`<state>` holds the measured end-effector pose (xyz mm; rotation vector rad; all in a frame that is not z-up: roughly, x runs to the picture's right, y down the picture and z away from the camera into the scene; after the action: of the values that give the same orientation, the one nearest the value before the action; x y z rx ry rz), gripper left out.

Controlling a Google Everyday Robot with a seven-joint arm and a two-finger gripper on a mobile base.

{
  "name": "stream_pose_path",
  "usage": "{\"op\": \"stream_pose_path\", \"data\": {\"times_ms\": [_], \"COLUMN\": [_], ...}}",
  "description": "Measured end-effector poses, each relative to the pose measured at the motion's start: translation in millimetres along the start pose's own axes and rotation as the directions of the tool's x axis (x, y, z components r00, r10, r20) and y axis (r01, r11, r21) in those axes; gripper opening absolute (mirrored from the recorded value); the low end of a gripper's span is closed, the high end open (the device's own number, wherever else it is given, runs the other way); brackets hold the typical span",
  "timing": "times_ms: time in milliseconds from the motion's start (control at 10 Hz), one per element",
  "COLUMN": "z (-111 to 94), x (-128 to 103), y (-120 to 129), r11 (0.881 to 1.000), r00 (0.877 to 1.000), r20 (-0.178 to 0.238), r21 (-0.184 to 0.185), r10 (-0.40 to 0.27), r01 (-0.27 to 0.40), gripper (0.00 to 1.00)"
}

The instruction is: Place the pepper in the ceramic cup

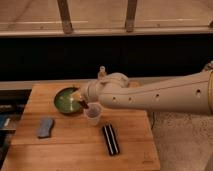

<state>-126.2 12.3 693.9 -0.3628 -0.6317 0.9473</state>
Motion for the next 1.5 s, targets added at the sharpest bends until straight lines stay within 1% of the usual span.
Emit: {"op": "stream_pose_path", "data": {"times_ms": [100,200,300,400,800,1000,1200,1300,1500], "z": [0.9,8.8,15.1,13.8,16.5,17.8,19.0,18.6,19.1], "x": [10.3,17.1,29.2,39.7,54.4,62.6,61.7,61.8,61.6], "y": [-15.2,-14.6,-20.3,-30.4,-38.0,-40.1,-38.1,-38.5,-37.9], "r11": [1.0,1.0,0.999,0.997,0.995,0.994,0.994,0.994,0.994], "r00": [1.0,1.0,0.999,0.997,0.994,0.993,0.994,0.993,0.994], "r20": [-0.005,-0.01,-0.015,-0.018,-0.019,-0.025,-0.026,-0.025,-0.025], "r21": [0.006,-0.002,0.001,0.012,0.009,0.002,-0.001,0.0,-0.002], "r10": [0.018,0.027,0.049,0.071,0.104,0.113,0.111,0.111,0.111], "r01": [-0.018,-0.027,-0.049,-0.071,-0.104,-0.113,-0.111,-0.112,-0.111], "gripper": [0.0,0.0,0.0,0.0,0.0,0.03,0.0,0.05,0.22]}}
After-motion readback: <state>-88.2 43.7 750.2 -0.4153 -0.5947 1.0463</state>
